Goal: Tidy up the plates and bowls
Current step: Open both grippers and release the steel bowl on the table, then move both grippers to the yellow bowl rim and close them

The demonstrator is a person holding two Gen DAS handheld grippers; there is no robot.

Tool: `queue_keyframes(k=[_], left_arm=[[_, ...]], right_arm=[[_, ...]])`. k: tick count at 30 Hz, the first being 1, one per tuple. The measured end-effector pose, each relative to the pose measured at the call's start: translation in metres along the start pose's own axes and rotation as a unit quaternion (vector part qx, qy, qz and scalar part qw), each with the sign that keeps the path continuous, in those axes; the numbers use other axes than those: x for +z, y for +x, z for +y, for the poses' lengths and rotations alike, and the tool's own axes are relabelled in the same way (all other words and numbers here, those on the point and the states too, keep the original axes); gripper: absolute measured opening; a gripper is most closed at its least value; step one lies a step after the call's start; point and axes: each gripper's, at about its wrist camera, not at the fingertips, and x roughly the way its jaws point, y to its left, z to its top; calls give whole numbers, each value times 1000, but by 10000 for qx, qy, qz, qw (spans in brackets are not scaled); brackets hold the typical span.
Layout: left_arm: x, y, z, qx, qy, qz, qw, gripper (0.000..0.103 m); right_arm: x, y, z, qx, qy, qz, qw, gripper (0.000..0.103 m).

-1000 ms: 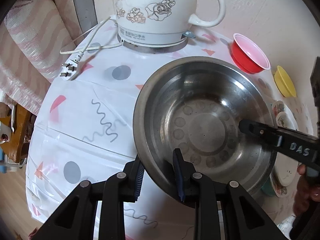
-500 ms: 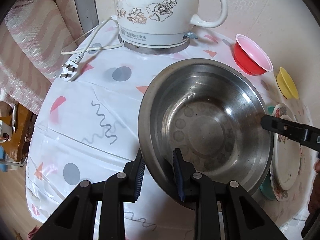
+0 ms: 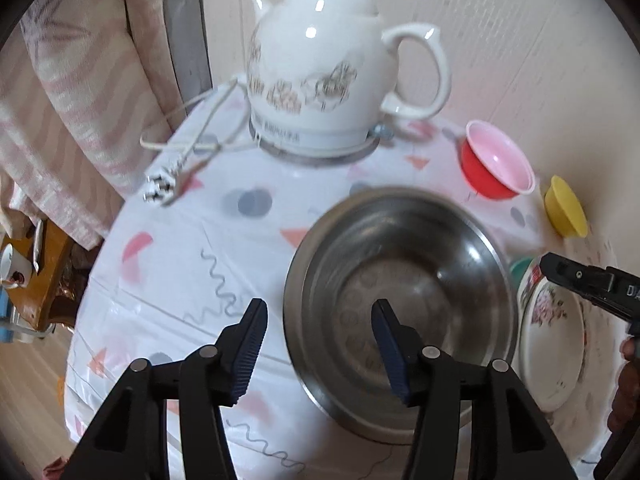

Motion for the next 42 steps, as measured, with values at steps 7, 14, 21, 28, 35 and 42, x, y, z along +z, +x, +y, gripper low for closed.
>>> queue_keyframes(k=[7, 14, 21, 28, 35, 42], left_arm=[[14, -8, -27, -142, 225, -87, 9996, 69], [25, -9, -77, -455, 674, -29, 9967, 80], [34, -4, -139, -714, 1250, 86, 9895, 85], [37, 1, -185, -925, 1579, 212, 9829, 90], [39, 8, -216, -931, 1668, 344, 9810, 91], [42, 13, -235, -857, 1665, 386, 9816, 91]], right_arm=[[5, -23, -27, -27, 348, -377, 9987, 25], [7, -46, -66, -221, 716, -686, 9948, 25], [6, -66, -121, -618, 1271, -943, 9855, 32], [8, -84, -175, -820, 1807, -1228, 9724, 34], [28, -86, -208, -890, 1962, -1384, 9667, 35], [52, -67, -227, -718, 2141, -1300, 9655, 35]])
